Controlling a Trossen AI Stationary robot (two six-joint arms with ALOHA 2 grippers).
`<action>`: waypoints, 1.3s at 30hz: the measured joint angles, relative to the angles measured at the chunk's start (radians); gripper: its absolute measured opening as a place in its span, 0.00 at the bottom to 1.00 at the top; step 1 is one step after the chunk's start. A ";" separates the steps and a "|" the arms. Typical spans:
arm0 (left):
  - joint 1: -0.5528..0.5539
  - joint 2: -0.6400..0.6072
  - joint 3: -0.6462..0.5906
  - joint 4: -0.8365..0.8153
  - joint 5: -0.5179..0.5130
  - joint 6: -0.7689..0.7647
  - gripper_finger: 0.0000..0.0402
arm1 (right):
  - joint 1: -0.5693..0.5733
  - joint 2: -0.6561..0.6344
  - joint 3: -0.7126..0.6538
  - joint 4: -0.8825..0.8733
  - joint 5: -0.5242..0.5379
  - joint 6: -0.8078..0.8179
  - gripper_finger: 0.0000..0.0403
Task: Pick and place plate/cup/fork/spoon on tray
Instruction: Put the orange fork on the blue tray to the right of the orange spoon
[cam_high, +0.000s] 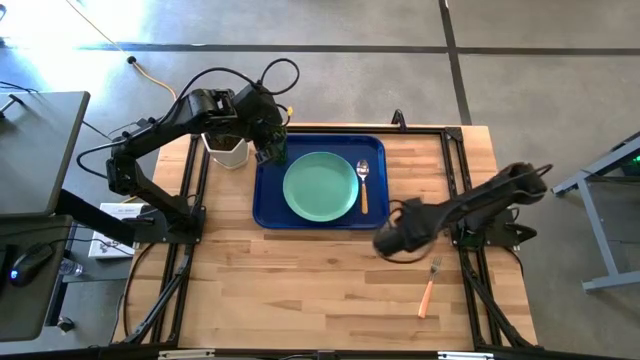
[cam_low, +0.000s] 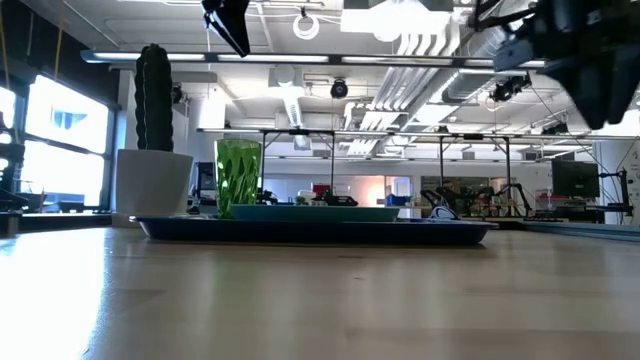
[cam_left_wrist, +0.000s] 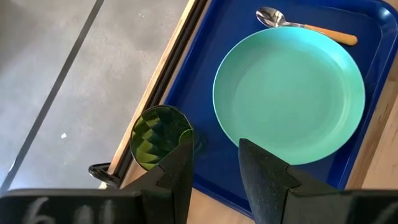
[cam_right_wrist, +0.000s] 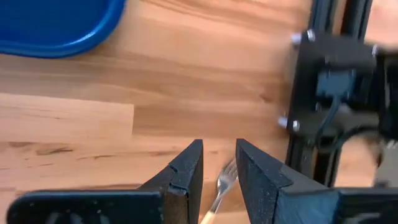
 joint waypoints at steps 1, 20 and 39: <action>0.000 0.000 0.000 0.000 0.000 -0.007 0.29 | 0.015 -0.027 -0.016 0.004 -0.009 0.044 0.21; 0.006 0.000 0.000 0.000 0.001 -0.041 0.29 | 0.304 -0.191 -0.078 0.002 -0.115 0.503 0.31; 0.006 0.000 0.000 0.000 0.003 -0.085 0.29 | 0.396 -0.041 -0.078 0.107 -0.057 0.518 0.43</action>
